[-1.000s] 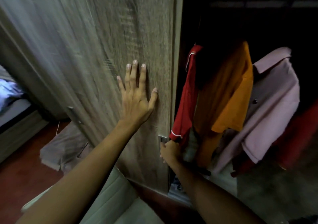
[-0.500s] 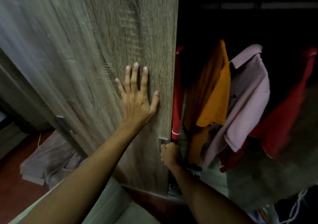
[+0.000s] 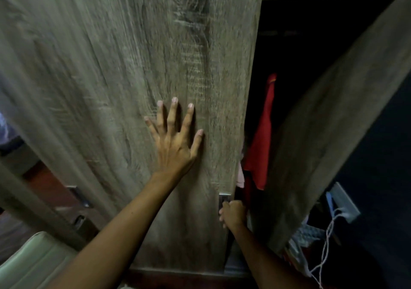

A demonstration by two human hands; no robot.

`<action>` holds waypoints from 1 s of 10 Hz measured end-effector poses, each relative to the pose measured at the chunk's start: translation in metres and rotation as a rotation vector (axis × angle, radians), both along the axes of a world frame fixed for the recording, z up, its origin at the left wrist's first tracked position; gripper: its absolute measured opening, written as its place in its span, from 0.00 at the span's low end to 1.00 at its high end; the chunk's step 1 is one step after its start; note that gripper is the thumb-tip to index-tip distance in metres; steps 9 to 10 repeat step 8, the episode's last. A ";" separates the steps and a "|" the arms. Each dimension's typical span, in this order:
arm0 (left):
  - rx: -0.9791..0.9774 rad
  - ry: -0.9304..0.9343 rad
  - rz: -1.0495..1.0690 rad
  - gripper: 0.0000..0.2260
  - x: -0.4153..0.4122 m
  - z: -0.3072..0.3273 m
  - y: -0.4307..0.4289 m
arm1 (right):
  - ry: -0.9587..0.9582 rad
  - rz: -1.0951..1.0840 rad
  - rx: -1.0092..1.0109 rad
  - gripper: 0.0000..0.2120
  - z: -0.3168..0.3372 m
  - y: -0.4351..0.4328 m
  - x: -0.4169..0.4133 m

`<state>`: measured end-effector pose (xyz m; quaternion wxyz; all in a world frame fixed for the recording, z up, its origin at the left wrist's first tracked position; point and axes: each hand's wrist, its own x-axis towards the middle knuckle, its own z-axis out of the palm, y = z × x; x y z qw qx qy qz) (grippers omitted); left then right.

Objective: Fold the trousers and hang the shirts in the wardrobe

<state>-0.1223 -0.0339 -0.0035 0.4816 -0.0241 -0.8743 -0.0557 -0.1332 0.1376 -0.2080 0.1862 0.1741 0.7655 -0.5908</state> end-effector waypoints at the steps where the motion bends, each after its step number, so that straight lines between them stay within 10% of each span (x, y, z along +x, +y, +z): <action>1: -0.001 -0.004 -0.006 0.29 -0.011 -0.004 0.035 | -0.037 -0.054 -0.016 0.18 0.016 0.040 0.004; 10: -0.136 0.014 0.030 0.31 -0.024 -0.004 0.167 | 0.025 -0.059 0.039 0.14 0.025 0.201 -0.004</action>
